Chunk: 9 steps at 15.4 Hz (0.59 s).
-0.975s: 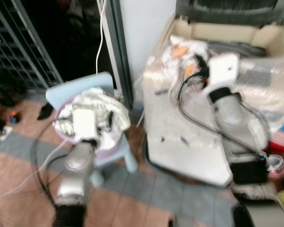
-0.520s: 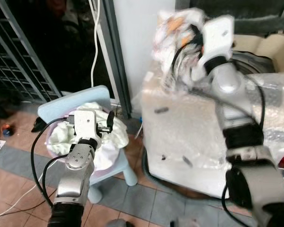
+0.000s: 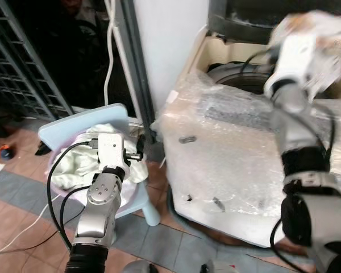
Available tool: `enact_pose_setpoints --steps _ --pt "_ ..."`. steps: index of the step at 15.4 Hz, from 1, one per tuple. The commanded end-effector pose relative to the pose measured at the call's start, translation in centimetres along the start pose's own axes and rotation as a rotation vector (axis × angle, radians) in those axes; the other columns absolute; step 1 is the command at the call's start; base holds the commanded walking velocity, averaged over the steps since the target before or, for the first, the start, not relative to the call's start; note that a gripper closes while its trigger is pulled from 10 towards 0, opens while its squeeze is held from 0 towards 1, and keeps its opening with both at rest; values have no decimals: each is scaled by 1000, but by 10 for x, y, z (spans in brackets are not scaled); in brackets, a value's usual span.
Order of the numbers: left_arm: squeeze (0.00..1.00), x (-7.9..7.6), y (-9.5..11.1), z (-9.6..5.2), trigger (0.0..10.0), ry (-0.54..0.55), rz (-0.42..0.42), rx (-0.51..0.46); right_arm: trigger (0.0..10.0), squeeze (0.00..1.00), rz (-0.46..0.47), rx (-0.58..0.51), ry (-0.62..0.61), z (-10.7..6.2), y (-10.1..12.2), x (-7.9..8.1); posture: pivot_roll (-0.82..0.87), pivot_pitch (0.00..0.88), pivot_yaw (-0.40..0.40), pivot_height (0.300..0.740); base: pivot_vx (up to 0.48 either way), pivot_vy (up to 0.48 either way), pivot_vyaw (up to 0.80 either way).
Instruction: Clothes washing
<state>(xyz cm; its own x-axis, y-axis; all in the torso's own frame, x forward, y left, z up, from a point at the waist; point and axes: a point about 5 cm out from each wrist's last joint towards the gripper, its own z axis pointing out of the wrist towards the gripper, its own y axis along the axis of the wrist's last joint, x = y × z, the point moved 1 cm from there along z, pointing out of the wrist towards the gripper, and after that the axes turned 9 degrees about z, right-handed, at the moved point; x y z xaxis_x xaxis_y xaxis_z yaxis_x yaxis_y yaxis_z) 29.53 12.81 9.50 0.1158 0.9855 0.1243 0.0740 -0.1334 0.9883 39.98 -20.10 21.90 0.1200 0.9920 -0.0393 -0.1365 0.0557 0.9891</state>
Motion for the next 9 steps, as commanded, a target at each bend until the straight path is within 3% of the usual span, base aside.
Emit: enact_pose_setpoints --steps 1,6,7,9 --pt "0 6 -1 -1 10000 24 23 13 10000 1000 6 -19 27 -4 5 3 -93 0 93 740 0 0 0" --pt "0 7 0 2 10000 42 17 23 10000 1000 -36 55 47 -36 -24 -5 -100 0 95 740 0 0 0" --pt "0 9 1 2 10000 56 14 20 10000 1000 -42 42 39 -41 -24 -6 -99 0 94 740 0 0 0" --pt "0 12 2 3 10000 91 1 27 10000 1000 -45 -89 54 -55 -10 -1 -97 0 95 740 0 0 0"
